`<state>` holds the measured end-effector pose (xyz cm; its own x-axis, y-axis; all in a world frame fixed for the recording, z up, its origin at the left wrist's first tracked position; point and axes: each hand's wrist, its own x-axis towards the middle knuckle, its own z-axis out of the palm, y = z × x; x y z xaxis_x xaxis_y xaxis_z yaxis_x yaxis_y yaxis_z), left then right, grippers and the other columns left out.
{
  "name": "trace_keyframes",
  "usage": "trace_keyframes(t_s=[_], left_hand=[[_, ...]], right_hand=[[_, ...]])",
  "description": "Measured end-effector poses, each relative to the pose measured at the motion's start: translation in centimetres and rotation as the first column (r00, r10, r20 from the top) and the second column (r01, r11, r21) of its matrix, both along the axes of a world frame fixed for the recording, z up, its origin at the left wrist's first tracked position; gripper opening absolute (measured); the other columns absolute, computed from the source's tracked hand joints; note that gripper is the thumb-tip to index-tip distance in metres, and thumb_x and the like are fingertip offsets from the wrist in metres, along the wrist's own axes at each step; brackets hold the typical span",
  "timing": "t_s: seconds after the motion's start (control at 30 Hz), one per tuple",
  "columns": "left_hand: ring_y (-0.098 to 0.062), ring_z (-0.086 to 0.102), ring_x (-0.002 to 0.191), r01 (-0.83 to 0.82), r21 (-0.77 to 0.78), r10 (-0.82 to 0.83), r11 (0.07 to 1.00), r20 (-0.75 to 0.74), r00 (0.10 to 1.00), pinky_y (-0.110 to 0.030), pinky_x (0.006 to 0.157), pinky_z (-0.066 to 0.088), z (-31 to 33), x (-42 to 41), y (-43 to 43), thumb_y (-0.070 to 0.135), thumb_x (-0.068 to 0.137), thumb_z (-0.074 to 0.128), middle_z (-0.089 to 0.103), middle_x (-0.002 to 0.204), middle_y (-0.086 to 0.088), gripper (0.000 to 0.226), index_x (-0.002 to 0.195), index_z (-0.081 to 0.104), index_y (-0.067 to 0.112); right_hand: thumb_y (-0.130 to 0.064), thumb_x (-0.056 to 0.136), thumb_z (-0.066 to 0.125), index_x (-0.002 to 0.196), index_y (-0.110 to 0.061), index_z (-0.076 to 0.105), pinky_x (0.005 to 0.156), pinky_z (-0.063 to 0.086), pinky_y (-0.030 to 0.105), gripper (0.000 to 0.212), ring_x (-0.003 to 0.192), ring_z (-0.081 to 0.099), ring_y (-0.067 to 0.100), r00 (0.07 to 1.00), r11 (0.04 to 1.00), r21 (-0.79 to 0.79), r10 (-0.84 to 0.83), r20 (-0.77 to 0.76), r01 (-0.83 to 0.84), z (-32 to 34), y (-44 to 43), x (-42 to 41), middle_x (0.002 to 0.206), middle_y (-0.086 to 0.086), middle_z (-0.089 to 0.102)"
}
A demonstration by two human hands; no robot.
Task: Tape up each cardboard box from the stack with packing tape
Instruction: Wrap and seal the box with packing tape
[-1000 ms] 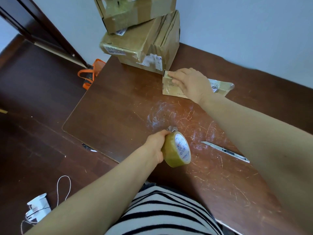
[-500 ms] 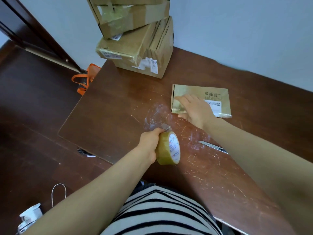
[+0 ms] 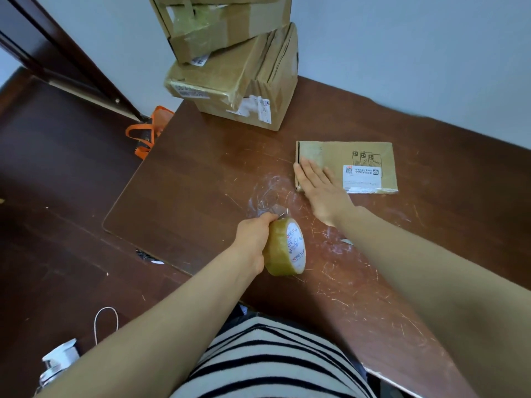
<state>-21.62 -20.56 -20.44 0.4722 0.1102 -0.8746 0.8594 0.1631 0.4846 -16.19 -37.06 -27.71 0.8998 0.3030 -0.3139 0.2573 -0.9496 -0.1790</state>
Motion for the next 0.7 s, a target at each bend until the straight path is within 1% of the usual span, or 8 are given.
trace_keyframes(t_s=[0.07,0.17,0.27,0.33,0.43,0.5,0.6,0.7], left_hand=[[-0.024,0.063,0.063,0.001,0.012,-0.001,1.000,0.003,1.000,-0.035,0.066,0.054,0.0,-0.1,-0.1,0.017,0.089,0.064,0.066,0.075,-0.009,0.009,0.088,0.065,0.008],[-0.023,0.064,0.065,0.027,0.003,-0.027,1.000,0.023,0.999,-0.033,0.065,0.054,0.3,0.2,-0.4,0.018,0.089,0.064,0.067,0.078,-0.009,0.011,0.092,0.066,0.008],[-0.022,0.064,0.063,0.021,0.004,-0.021,1.000,0.047,0.999,-0.031,0.062,0.054,0.4,0.3,-0.7,0.020,0.088,0.064,0.067,0.077,-0.008,0.016,0.095,0.067,0.006],[-0.021,0.064,0.060,0.040,-0.012,-0.039,0.999,0.059,0.997,-0.029,0.060,0.053,0.7,0.4,-0.8,0.022,0.085,0.066,0.066,0.075,-0.007,0.017,0.092,0.067,0.007],[-0.021,0.064,0.059,0.061,-0.028,-0.058,0.998,0.083,0.995,-0.032,0.062,0.054,0.9,0.5,-1.0,0.023,0.082,0.070,0.066,0.073,-0.007,0.016,0.086,0.067,0.008],[-0.021,0.062,0.057,0.064,-0.019,-0.062,0.998,0.092,0.994,-0.032,0.062,0.053,1.1,0.5,-1.1,0.023,0.082,0.071,0.065,0.070,-0.006,0.015,0.082,0.065,0.009],[-0.020,0.061,0.057,0.080,-0.014,-0.078,0.997,0.101,0.992,-0.029,0.061,0.051,1.2,0.6,-1.4,0.022,0.086,0.067,0.064,0.070,-0.005,0.013,0.082,0.064,0.010],[-0.020,0.063,0.065,0.076,-0.019,-0.073,0.997,0.135,0.988,-0.031,0.066,0.053,1.3,0.7,-1.5,0.020,0.089,0.066,0.066,0.078,-0.006,0.011,0.088,0.066,0.009]], right_hand=[[0.005,0.092,0.034,0.149,-0.017,-0.018,0.118,-0.010,0.033,0.080,0.145,-0.018,0.015,1.000,1.000,0.011,0.014,0.005,-0.014,0.1,-0.1,0.0,0.158,0.002,-0.021],[-0.002,0.093,0.034,0.150,-0.016,-0.017,0.119,-0.008,0.031,0.078,0.146,-0.017,0.014,1.000,1.000,0.020,-0.017,-0.007,0.017,-0.2,-0.1,-0.4,0.158,0.001,-0.020],[-0.003,0.091,0.037,0.151,-0.017,-0.013,0.118,-0.008,0.030,0.079,0.146,-0.015,0.014,0.994,0.999,0.050,-0.004,-0.108,0.010,1.1,-0.1,0.4,0.159,0.001,-0.018],[0.003,0.087,0.039,0.153,-0.015,0.000,0.119,0.000,0.029,0.078,0.148,-0.003,0.016,0.984,0.970,0.213,-0.086,-0.153,0.118,2.3,-0.1,0.8,0.161,0.003,-0.005],[0.002,0.089,0.043,0.151,-0.015,0.024,0.115,0.017,0.029,0.067,0.145,0.017,0.020,0.931,0.816,0.451,-0.343,-0.127,0.362,3.1,-0.7,0.1,0.159,0.004,0.017],[-0.008,0.094,0.047,0.149,-0.014,0.028,0.115,0.020,0.032,0.059,0.143,0.020,0.024,0.943,0.864,0.383,-0.327,-0.064,0.326,2.5,-1.3,-1.0,0.158,0.007,0.019],[-0.013,0.097,0.045,0.151,-0.013,0.019,0.118,0.011,0.034,0.060,0.147,0.009,0.024,0.981,0.973,0.142,-0.167,-0.099,0.180,1.5,-2.3,-1.9,0.160,0.008,0.009],[-0.017,0.101,0.039,0.150,-0.013,0.024,0.116,0.015,0.031,0.052,0.146,0.014,0.022,0.971,0.946,0.223,-0.234,-0.040,0.237,2.0,-2.0,-2.1,0.159,0.006,0.015]])
